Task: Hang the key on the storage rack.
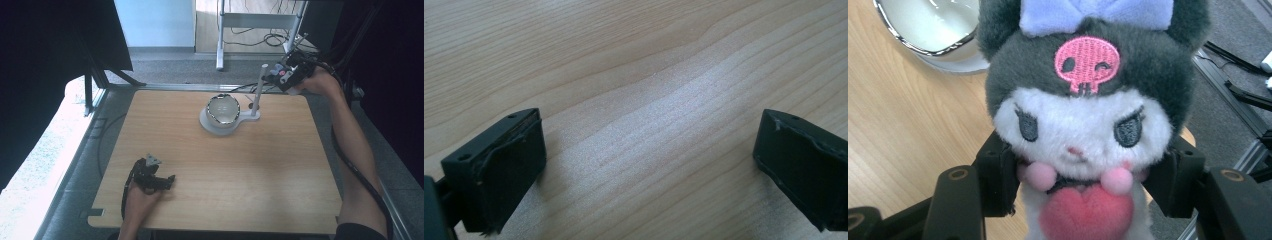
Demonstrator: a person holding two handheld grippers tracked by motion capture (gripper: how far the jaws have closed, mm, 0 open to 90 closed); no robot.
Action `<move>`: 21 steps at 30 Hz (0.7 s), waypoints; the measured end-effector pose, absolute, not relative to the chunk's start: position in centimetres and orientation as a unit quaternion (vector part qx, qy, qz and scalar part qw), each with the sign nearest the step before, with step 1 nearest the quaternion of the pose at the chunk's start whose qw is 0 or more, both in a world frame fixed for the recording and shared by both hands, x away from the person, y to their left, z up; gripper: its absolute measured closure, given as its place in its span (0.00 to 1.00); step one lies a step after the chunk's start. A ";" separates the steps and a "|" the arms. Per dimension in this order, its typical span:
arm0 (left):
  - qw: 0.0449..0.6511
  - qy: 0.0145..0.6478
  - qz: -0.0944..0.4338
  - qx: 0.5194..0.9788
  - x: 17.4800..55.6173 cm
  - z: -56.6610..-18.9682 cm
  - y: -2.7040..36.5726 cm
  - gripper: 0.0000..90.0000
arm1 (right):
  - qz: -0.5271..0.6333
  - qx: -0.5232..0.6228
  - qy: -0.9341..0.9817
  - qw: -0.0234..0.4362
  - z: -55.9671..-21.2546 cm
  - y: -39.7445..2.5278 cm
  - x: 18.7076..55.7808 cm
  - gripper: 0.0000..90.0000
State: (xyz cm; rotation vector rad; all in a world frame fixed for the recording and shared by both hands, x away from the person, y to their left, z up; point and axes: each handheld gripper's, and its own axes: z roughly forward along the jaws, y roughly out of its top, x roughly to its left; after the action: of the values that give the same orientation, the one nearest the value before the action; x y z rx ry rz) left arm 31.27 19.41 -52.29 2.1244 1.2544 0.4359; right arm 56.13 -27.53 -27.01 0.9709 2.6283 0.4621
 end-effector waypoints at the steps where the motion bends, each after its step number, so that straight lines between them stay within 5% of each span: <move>1: 0.313 0.476 0.165 0.805 31.3 -52.3 19.4 0.01 | 0.160 0.335 0.916 0.149 -27.1 -27.3 56.1 0.42; 21: 0.314 0.476 0.167 0.804 31.3 -52.3 19.4 0.01 | 0.143 0.331 0.928 0.095 -33.0 -26.3 56.1 0.42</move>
State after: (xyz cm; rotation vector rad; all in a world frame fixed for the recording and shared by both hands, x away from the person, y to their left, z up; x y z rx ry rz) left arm 31.27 19.38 -52.32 2.1206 1.2548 0.4398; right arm 56.06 -26.25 -32.99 0.9824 2.7510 0.4239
